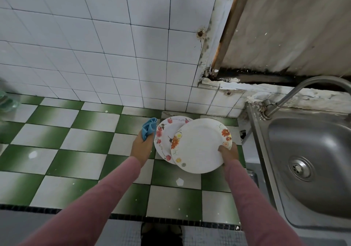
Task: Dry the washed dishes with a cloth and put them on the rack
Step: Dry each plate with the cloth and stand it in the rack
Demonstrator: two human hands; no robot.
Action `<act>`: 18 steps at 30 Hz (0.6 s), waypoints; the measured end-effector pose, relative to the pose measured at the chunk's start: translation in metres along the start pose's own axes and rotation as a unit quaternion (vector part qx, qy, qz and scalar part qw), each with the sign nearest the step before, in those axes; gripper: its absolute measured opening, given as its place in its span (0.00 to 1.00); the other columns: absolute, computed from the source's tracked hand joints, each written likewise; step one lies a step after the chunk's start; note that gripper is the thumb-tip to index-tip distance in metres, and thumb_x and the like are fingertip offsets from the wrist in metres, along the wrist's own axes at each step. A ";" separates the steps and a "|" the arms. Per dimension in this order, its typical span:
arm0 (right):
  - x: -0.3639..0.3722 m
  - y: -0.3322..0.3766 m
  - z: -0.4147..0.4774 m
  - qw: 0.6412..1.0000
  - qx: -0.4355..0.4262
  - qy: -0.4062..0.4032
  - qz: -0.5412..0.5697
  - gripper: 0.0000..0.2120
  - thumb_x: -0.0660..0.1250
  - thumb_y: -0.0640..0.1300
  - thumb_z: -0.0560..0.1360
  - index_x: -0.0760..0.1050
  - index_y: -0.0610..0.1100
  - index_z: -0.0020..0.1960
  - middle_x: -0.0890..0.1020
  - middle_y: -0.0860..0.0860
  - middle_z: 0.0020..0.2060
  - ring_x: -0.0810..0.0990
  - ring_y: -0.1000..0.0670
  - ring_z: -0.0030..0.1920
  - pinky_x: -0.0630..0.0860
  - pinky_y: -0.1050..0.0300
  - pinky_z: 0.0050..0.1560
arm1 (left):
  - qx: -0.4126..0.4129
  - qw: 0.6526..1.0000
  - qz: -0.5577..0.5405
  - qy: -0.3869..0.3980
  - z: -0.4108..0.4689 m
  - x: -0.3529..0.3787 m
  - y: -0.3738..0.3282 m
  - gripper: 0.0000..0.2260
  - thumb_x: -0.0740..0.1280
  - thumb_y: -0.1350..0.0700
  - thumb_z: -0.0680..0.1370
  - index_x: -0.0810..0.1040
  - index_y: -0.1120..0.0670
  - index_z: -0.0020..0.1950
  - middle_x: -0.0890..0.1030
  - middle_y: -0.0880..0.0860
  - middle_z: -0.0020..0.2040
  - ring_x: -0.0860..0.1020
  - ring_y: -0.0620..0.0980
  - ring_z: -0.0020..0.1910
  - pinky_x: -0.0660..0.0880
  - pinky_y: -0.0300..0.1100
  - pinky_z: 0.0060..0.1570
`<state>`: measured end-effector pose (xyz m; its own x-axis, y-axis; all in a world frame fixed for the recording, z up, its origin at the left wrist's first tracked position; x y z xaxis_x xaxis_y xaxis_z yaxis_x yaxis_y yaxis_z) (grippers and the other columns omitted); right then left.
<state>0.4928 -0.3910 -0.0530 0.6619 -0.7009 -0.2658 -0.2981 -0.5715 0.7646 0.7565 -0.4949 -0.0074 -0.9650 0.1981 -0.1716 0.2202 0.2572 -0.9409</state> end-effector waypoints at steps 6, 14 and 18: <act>0.006 0.024 -0.020 0.996 -0.007 0.036 0.083 0.14 0.59 0.40 0.80 0.72 0.53 0.61 0.79 0.47 0.52 0.77 0.44 0.51 0.79 0.44 0.56 | 0.001 1.000 -0.001 0.005 -0.010 0.006 -0.004 0.06 0.59 0.52 0.83 0.68 0.51 0.59 0.75 0.44 0.44 0.73 0.40 0.44 0.70 0.34 0.41; 0.034 0.055 -0.040 0.993 -0.108 0.037 -0.007 0.14 0.58 0.51 0.82 0.76 0.47 0.61 0.81 0.46 0.55 0.79 0.43 0.57 0.76 0.45 0.63 | -0.001 1.000 -0.003 0.020 -0.013 0.007 -0.004 0.08 0.59 0.51 0.83 0.68 0.50 0.61 0.75 0.44 0.46 0.74 0.40 0.45 0.70 0.33 0.41; 0.043 0.068 -0.056 0.985 -0.168 0.022 -0.031 0.16 0.58 0.48 0.83 0.77 0.44 0.66 0.80 0.47 0.55 0.76 0.45 0.56 0.74 0.51 0.61 | -0.001 1.000 0.005 0.020 -0.015 0.005 -0.005 0.06 0.59 0.51 0.83 0.68 0.49 0.60 0.75 0.43 0.45 0.74 0.41 0.45 0.70 0.34 0.41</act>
<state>0.5397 -0.4354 0.0205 0.7027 -0.6463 -0.2974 -0.0179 -0.4339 0.9008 0.7530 -0.4812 0.0011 -0.9566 0.2375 -0.1687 0.2293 0.2567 -0.9389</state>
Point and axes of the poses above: each hand's wrist, its own z-axis towards the middle knuckle, its own x-axis out of the palm, y = z × x, the point moved 2 cm from there along z, towards the middle knuckle
